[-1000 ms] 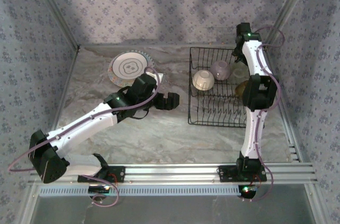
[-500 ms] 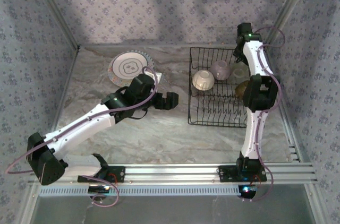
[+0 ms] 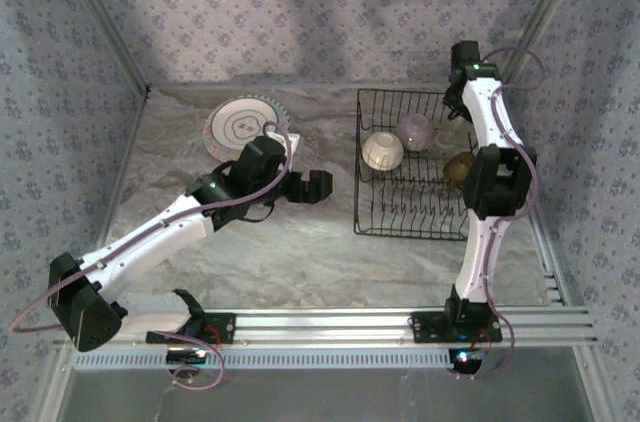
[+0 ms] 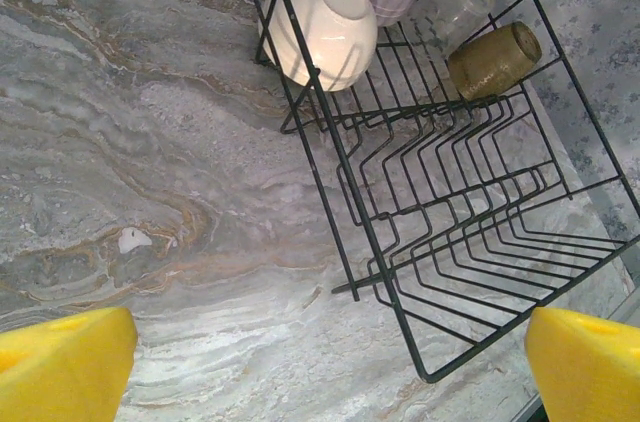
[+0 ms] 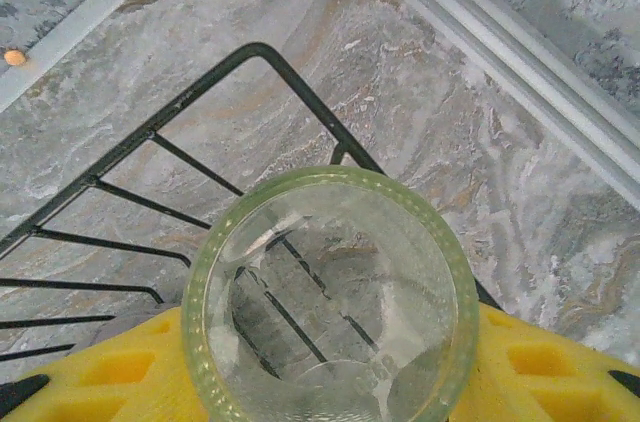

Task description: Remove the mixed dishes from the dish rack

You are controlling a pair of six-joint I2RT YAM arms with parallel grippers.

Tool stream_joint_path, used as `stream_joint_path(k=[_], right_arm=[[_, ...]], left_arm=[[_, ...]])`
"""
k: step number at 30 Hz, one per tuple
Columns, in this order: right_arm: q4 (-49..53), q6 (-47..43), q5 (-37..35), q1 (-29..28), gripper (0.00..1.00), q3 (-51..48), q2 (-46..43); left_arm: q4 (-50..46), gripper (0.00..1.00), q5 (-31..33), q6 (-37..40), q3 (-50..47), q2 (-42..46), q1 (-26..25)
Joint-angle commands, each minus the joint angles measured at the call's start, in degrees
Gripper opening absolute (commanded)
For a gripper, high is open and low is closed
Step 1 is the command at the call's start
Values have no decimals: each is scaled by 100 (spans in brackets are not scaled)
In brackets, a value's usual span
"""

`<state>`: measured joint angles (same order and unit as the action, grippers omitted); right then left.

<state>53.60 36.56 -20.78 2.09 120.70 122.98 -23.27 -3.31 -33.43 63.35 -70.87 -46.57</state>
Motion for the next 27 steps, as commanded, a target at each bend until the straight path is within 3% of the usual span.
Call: stream_joint_path(k=[1, 17, 27], right_arm=[[-42, -243, -390, 120, 44, -38, -320], [-394, -901, -459, 33, 42, -304, -1336], [-1259, -1277, 276, -94, 40, -1682, -2678]], left_arm=[[103, 99, -124, 100, 10, 117, 51], [147, 99, -576, 100, 90, 58, 339], [183, 99, -986, 139, 116, 21, 616]])
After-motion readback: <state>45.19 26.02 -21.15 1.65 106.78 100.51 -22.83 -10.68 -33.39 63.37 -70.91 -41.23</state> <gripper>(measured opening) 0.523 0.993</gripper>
